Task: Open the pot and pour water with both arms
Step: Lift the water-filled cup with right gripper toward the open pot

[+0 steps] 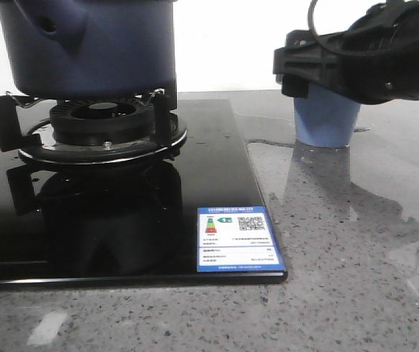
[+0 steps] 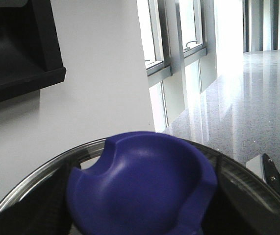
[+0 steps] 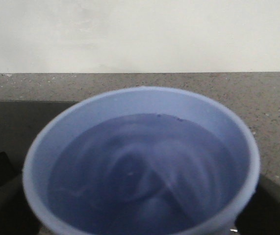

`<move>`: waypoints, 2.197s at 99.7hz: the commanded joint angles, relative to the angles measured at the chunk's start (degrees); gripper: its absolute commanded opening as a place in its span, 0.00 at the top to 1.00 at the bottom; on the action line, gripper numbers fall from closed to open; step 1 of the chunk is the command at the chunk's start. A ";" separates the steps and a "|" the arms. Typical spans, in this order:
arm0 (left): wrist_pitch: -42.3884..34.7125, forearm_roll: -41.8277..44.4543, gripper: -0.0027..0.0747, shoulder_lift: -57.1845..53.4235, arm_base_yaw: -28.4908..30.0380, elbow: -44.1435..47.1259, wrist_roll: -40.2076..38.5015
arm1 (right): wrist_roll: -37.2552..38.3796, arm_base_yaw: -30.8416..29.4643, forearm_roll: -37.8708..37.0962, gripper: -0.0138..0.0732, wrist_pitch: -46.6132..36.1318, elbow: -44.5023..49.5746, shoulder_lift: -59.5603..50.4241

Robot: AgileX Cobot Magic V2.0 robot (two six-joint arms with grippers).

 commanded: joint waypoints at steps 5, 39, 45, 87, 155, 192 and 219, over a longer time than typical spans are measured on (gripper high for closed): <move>1.84 -5.42 0.67 -2.17 -0.35 -2.31 -0.72 | 0.18 -0.46 -1.22 0.10 -4.26 -1.80 -0.09; 2.45 -5.42 0.67 -2.17 -0.35 -2.31 -0.72 | 0.18 -0.46 -1.22 0.10 -8.53 -1.80 3.04; 2.67 -5.42 0.67 -2.17 -0.35 -2.31 -0.72 | 0.18 -0.46 -1.22 0.10 -10.04 -1.80 3.28; 2.67 -5.42 0.67 -2.17 -0.35 -2.31 -1.19 | 0.18 -0.46 -1.12 0.31 -12.39 -1.80 3.91; -2.51 1.16 0.67 -9.66 3.52 -2.31 -10.97 | -5.00 -0.17 -13.12 0.55 -7.27 -2.29 -7.57; -9.65 11.35 0.67 -17.21 3.69 -2.31 -22.32 | -5.00 -0.17 -19.05 0.55 10.84 -13.98 -12.01; -11.60 13.42 0.67 -21.03 3.69 -2.31 -27.37 | -5.00 -0.17 -20.38 0.55 24.11 -27.79 -11.51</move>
